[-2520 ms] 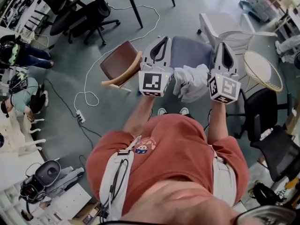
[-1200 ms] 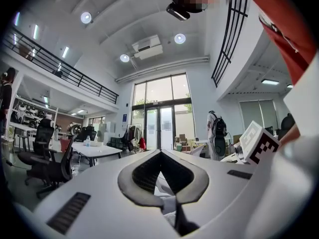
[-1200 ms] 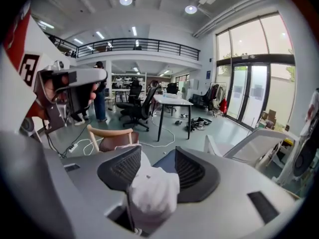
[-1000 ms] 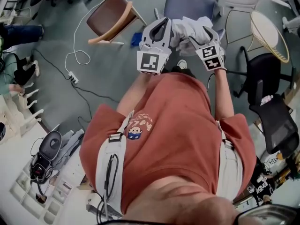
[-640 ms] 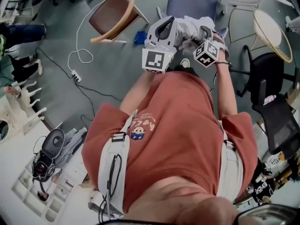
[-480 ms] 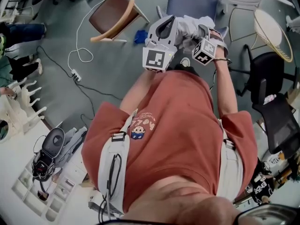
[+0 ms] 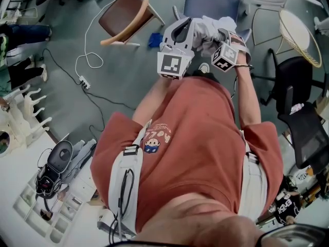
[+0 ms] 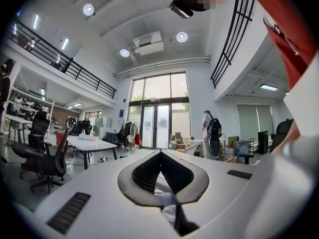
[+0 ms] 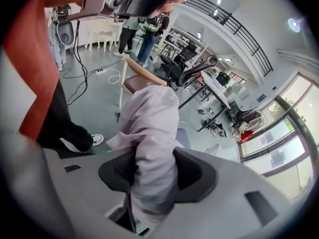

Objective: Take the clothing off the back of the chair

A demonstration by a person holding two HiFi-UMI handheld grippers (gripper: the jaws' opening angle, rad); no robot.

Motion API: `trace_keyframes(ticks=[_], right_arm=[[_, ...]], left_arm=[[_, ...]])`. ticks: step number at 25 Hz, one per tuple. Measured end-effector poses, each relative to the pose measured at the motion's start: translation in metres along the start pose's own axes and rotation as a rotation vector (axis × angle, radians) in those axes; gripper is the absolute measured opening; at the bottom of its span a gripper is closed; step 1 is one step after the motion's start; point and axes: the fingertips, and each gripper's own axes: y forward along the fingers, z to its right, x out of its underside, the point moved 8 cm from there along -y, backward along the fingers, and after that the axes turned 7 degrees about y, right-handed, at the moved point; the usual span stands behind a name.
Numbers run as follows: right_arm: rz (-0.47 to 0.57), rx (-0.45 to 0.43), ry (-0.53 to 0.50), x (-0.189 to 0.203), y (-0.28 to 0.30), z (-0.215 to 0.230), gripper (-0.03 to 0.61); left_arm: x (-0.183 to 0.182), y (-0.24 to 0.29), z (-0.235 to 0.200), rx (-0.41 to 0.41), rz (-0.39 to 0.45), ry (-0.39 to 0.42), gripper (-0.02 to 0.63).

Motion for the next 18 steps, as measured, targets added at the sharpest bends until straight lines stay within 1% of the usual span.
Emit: trace_keyframes(ticks=[3, 6, 9, 11, 14, 15, 18], right_arm=[[0.017, 0.022, 0.016, -0.003, -0.006, 0.0, 0.193], [0.046, 0.052, 0.008, -0.007, -0.015, -0.003, 0.172], [0.07, 0.071, 0.005, -0.014, -0.022, -0.008, 0.104], [0.073, 0.071, 0.026, -0.017, -0.022, -0.009, 0.103], [0.113, 0.054, 0.111, -0.018, -0.027, -0.007, 0.084], [0.133, 0.048, 0.156, -0.017, -0.03, -0.007, 0.038], [0.164, 0.035, 0.285, -0.014, -0.031, -0.007, 0.035]], left_arm=[[0.001, -0.004, -0.001, -0.002, -0.001, 0.003, 0.014], [0.002, -0.005, -0.003, -0.005, -0.003, -0.001, 0.014], [0.001, -0.005, -0.007, -0.006, -0.004, -0.001, 0.014], [0.002, -0.003, -0.009, -0.006, -0.005, -0.004, 0.014], [0.001, -0.002, -0.011, -0.004, -0.001, -0.009, 0.014], [0.001, -0.001, -0.011, -0.002, 0.0, -0.008, 0.014], [0.002, 0.002, -0.011, 0.007, -0.003, -0.007, 0.014]])
